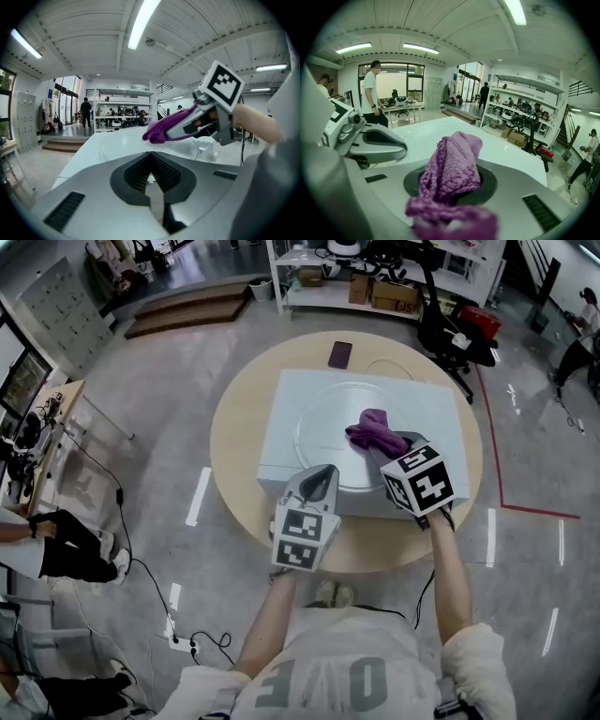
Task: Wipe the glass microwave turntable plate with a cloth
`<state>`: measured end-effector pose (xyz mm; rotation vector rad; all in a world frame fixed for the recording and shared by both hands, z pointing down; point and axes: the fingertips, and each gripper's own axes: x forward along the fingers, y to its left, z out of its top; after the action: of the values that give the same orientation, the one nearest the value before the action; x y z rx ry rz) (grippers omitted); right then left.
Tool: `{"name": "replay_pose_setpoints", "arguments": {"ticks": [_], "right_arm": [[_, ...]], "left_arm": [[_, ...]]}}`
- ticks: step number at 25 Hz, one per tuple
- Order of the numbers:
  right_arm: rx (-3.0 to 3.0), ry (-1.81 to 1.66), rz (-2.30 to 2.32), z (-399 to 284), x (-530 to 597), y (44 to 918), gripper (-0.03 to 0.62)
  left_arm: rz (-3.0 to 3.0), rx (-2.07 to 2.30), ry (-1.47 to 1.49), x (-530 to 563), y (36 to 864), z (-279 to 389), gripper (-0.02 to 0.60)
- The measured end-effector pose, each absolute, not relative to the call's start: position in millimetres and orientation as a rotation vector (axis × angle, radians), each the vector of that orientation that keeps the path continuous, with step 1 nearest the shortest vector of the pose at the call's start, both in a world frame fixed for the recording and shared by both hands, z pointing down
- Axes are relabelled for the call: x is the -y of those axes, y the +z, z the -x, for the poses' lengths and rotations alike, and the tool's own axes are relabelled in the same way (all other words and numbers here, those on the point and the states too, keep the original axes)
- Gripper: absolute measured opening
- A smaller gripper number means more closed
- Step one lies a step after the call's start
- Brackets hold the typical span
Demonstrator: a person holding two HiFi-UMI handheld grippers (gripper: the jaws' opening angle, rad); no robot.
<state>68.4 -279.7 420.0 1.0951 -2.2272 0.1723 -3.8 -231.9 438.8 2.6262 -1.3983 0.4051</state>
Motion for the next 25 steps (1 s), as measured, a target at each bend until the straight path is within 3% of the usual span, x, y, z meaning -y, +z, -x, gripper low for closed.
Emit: {"name": "replay_pose_setpoints", "arguments": {"ticks": [16, 25], "right_arm": [[2.260, 0.197, -1.037, -69, 198, 425, 0.048], [2.263, 0.074, -1.230, -94, 293, 375, 0.048]], "left_arm": [[-2.619, 1.398, 0.418, 233, 440, 0, -0.005], [-2.616, 1.392, 0.420, 232, 441, -1, -0.005]]}}
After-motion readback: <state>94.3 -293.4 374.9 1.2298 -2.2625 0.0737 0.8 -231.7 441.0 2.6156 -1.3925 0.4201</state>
